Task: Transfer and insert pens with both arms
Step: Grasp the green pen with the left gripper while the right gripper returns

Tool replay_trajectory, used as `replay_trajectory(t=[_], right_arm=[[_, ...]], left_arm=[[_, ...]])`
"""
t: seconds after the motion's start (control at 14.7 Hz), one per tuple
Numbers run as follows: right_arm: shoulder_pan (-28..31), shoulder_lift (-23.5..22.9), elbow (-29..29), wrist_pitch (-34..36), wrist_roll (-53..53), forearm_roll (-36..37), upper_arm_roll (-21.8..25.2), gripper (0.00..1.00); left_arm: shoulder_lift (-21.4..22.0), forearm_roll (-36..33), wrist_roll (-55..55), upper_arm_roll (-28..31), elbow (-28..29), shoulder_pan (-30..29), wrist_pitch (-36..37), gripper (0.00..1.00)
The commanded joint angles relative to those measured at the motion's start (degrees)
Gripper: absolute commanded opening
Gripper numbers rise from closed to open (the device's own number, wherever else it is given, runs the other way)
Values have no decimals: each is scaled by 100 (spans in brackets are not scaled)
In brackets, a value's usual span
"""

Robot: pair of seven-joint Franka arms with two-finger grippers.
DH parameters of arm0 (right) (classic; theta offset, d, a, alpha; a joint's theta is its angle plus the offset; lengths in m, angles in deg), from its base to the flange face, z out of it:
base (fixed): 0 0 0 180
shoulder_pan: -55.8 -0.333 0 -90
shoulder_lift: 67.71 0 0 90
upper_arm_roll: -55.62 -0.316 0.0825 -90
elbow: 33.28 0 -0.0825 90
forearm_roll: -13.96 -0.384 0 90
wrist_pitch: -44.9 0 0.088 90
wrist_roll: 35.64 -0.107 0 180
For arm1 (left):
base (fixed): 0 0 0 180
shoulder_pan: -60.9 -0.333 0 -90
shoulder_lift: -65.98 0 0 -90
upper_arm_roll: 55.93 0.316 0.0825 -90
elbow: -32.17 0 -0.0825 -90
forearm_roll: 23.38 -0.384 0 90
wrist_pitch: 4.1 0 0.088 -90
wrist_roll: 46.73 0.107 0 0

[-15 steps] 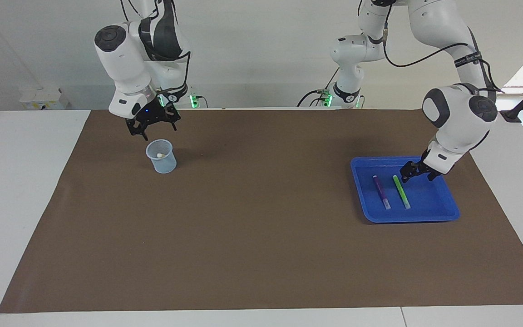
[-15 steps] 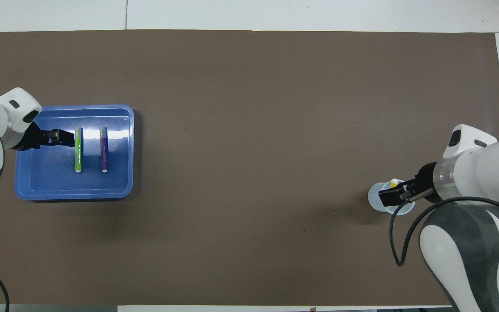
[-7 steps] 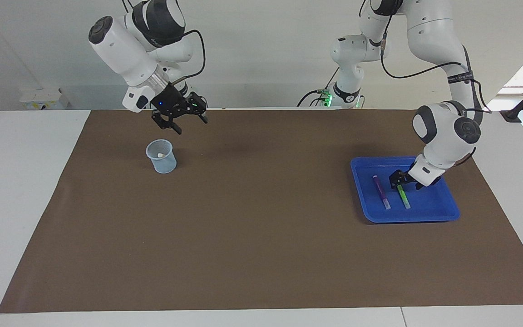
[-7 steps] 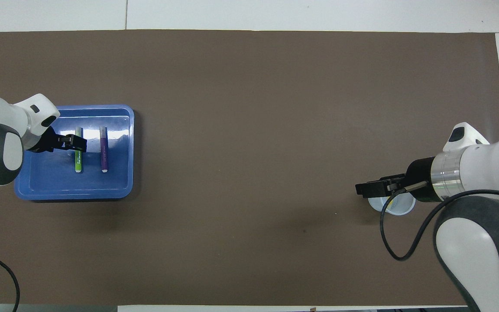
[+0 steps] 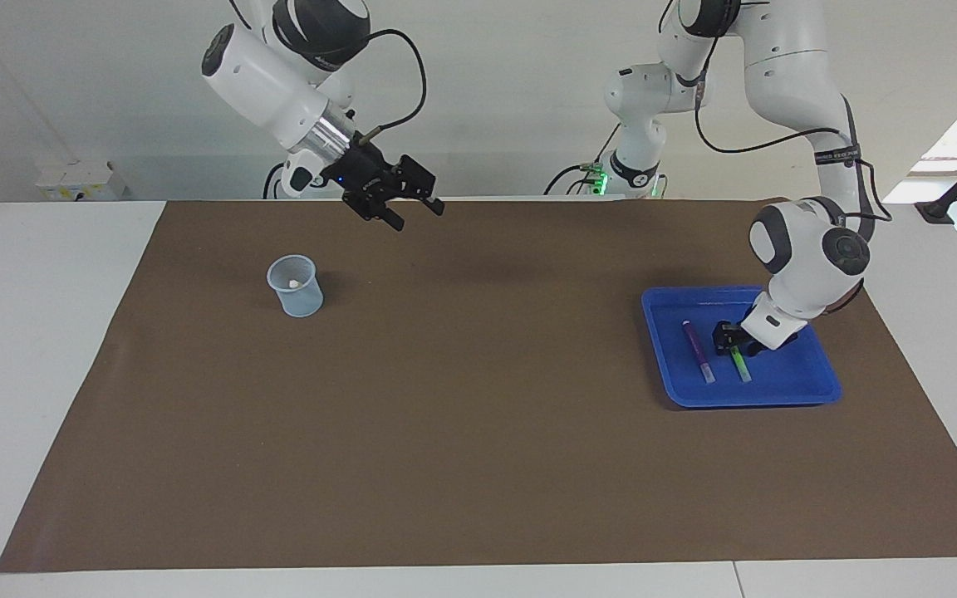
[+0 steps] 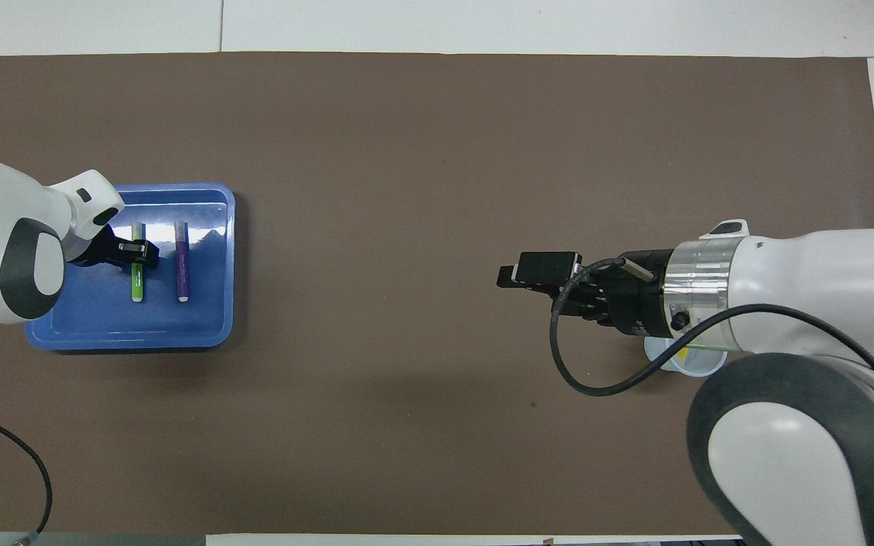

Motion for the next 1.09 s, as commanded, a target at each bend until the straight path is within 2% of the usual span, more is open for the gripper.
replay_trajectory(t=[0.0, 0.07, 0.14, 0.27, 0.48, 0.61, 0.75, 0.89, 1.02], right_arm=[[-603, 23, -263, -1052, -1022, -316, -11, 100], [-867, 14, -308, -1536, -1305, -316, -11, 100], [-1053, -29, -308, -1898, -1621, -325, -11, 100], [-1239, -65, -291, -2060, -2133, -325, -11, 100], [-1257, -74, -256, -1928, -2117, -325, -28, 100], [-1344, -126, -186, -1797, -2020, -334, -28, 100], [-1310, -371, 95, -1560, -1880, -325, -28, 100], [-1344, -495, 166, -1646, -1739, -325, -28, 100], [-1362, -496, 166, -1664, -1712, -325, -28, 100]], left_arm=[[-2, -49, 52, 15, 24, 29, -95, 18], [-2, -49, 43, 15, 24, 29, -95, 3], [-2, -49, 43, 15, -2, 29, -52, 0], [-2, -49, 34, 15, -20, 29, -34, 0], [15, 3, 8, 15, -186, 21, 246, 0], [76, 283, -27, 23, -659, 12, 1052, 0], [138, 512, -298, 41, -1335, 21, 2123, 0], [260, 662, -1008, 15, -1820, 21, 2881, 0], [506, 1205, -1938, 15, -2014, 38, 3339, 0]])
